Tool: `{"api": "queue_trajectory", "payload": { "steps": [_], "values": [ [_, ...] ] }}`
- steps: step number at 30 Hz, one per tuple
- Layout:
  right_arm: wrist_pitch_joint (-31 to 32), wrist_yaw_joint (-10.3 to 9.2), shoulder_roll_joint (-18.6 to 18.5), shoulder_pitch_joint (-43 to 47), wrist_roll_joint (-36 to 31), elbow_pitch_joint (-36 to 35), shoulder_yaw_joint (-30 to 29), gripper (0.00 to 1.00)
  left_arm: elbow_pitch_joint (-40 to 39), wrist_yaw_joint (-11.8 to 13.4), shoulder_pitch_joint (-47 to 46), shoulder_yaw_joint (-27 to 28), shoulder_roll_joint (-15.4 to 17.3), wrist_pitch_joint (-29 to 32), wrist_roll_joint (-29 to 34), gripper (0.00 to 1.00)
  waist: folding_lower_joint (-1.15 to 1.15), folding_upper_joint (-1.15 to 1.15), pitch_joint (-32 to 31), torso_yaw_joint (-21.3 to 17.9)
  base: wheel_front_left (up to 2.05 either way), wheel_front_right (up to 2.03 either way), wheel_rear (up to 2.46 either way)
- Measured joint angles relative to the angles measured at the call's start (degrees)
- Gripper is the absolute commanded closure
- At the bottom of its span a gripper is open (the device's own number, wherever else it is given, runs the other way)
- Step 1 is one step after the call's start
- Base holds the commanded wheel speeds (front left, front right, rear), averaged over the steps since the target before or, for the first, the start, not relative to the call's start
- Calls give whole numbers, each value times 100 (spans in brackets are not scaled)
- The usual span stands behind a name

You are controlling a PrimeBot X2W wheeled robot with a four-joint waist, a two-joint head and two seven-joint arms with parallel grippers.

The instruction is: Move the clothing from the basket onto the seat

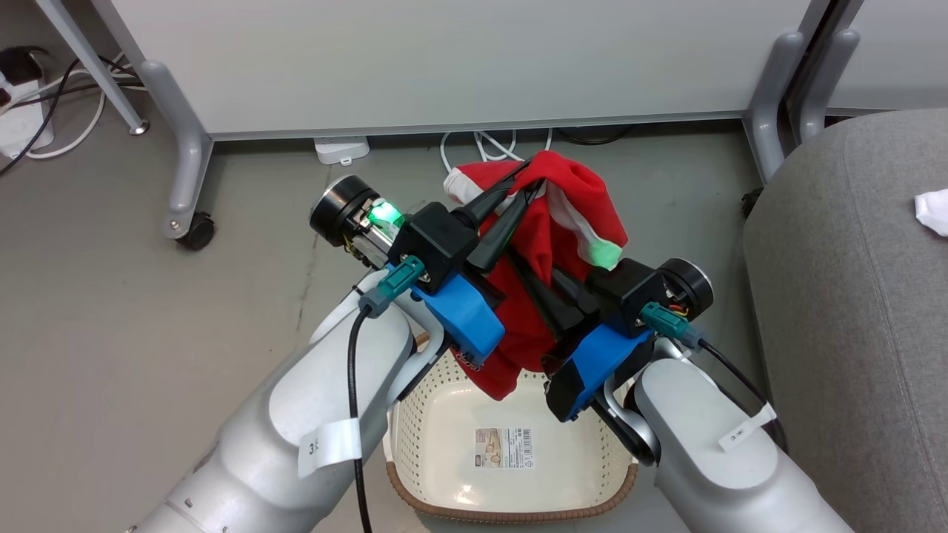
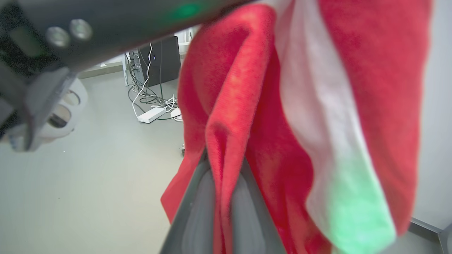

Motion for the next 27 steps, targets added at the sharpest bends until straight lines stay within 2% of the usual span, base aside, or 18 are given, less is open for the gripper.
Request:
{"api": "queue_trajectory", "payload": {
  "steps": [24, 25, 26, 27],
  "values": [
    [0, 0, 0, 86, 18, -60, 44, 100, 63, 0, 46, -11, 10, 0, -27, 100, 0, 0, -83, -19, 0, 0, 0],
    [0, 0, 0, 87, 18, -67, 44, 100, 82, 0, 54, 19, 4, 0, -42, 59, 0, 0, -83, -19, 0, 0, 0],
    [0, 0, 0, 88, 18, -73, 43, 100, 88, 0, 63, 31, 4, 0, -41, 0, 0, 0, -83, -19, 0, 0, 0],
    [0, 0, 0, 88, 18, -76, 41, 100, 88, 0, 66, 38, 3, 0, -34, 0, 0, 0, -82, -18, 0, 0, 0]
  ]
}}
